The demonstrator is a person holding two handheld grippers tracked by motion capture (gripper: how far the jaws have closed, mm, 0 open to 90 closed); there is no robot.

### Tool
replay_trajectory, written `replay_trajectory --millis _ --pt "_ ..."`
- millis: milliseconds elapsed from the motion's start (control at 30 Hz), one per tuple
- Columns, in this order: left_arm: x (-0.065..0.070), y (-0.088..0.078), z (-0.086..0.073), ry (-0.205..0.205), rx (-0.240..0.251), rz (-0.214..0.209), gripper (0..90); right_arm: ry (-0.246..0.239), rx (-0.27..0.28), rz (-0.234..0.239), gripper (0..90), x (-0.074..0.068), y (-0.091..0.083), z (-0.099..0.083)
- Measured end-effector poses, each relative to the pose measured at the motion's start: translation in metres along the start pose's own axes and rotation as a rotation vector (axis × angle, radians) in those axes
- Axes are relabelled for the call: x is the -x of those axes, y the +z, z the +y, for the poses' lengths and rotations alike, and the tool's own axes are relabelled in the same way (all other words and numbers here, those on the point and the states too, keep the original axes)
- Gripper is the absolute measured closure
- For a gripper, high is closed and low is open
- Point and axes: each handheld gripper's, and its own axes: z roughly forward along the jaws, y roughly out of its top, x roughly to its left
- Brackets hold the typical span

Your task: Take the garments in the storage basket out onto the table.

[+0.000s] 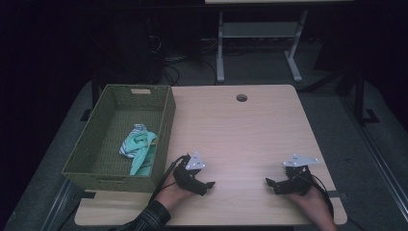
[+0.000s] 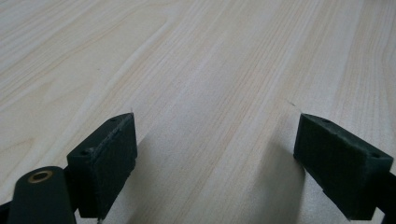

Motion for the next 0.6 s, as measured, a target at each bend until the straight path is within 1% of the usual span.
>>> replay_trajectory --millis 100,233,433,533,600 --pt "-0.0009 0.0001 0.0004 0.005 -0.003 -0.003 12.4 0.001 0.0 0.0 1.9 0.0 0.0 0.0" --pt "-0.0023 0.001 0.0036 0.005 -0.023 -0.002 12.6 0.001 0.0 -0.001 2.0 0.0 0.0 0.0" --pt "-0.0054 0.0002 0.0066 -0.007 -0.039 0.004 13.3 0.004 -0.002 0.0 1.9 -0.0003 -0.0001 0.0" --pt "-0.0069 -0.0027 0.0077 -0.013 -0.026 0.005 13.5 0.004 -0.002 0.0 2.0 -0.0002 -0.0001 -0.0001" --pt "-0.008 -0.004 0.0081 -0.014 -0.028 0.007 13.5 0.004 -0.002 0.0 1.9 -0.0003 -0.0003 -0.0002"
